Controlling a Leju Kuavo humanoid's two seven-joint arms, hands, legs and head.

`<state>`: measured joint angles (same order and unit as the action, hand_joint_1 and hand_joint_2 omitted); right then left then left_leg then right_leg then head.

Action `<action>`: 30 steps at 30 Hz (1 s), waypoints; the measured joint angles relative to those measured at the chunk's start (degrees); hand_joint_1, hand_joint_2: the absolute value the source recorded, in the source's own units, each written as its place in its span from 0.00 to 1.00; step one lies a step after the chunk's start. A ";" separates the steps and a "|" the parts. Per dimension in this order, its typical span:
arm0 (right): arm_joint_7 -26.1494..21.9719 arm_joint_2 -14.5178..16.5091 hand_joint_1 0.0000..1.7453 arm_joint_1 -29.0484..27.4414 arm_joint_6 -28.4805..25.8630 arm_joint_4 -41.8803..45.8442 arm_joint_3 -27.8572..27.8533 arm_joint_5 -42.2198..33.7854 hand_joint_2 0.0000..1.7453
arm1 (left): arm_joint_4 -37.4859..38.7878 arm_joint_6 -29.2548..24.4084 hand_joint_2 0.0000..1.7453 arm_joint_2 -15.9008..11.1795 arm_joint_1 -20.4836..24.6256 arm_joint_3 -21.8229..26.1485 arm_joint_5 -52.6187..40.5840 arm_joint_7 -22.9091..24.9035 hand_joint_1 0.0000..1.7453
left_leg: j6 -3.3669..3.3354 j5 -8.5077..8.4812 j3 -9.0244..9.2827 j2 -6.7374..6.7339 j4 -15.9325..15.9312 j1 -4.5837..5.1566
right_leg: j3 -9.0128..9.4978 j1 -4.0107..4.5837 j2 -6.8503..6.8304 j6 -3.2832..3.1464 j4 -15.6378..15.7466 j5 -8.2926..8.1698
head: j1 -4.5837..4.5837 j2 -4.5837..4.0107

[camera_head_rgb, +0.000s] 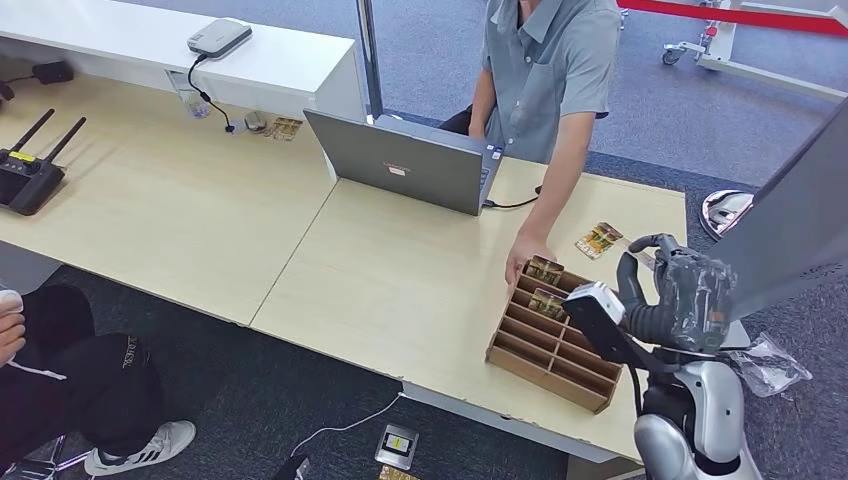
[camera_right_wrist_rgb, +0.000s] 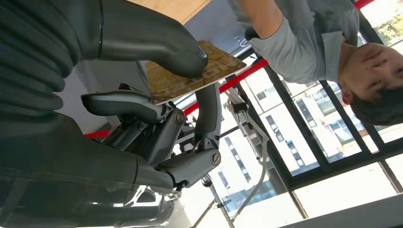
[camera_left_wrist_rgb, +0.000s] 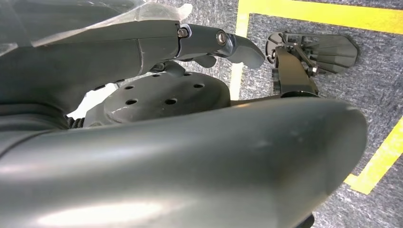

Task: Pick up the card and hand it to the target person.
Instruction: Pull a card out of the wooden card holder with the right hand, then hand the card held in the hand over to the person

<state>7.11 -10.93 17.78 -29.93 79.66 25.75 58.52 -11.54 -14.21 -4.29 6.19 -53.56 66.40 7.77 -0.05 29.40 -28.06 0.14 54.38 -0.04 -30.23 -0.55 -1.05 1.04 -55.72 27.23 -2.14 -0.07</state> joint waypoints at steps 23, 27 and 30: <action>-7.39 5.82 1.00 8.82 6.58 -5.10 11.92 -7.85 1.00 | -0.04 -10.44 0.00 2.48 0.16 -0.07 3.50 2.56 0.00 | 0.02 -0.01 -0.04 0.01 -0.01 -0.01 | -0.02 0.01 0.00 0.00 -0.02 0.00 | 0.01 0.00; -7.69 7.08 1.00 10.65 6.48 -7.26 14.79 -8.91 1.00 | -0.06 -12.99 0.00 3.43 0.21 0.08 4.01 2.96 0.00 | 0.02 -0.01 -0.04 0.02 -0.01 -0.01 | -0.02 0.01 0.00 0.00 -0.01 0.00 | 0.01 0.00; -6.77 7.85 0.99 11.74 6.42 -8.77 16.71 -8.41 1.00 | -0.07 -14.71 0.00 4.02 0.28 0.16 4.14 3.30 0.00 | 0.02 -0.01 -0.04 0.02 -0.01 -0.01 | -0.02 0.01 0.00 0.00 -0.01 0.00 | 0.02 0.00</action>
<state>0.34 -3.08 29.52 -23.51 70.90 42.45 50.11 -11.61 -28.92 -0.28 6.46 -53.40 70.54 11.07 -0.04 29.39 -28.10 0.16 54.37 -0.05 -30.25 -0.54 -1.05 1.04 -55.73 27.23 -2.13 -0.07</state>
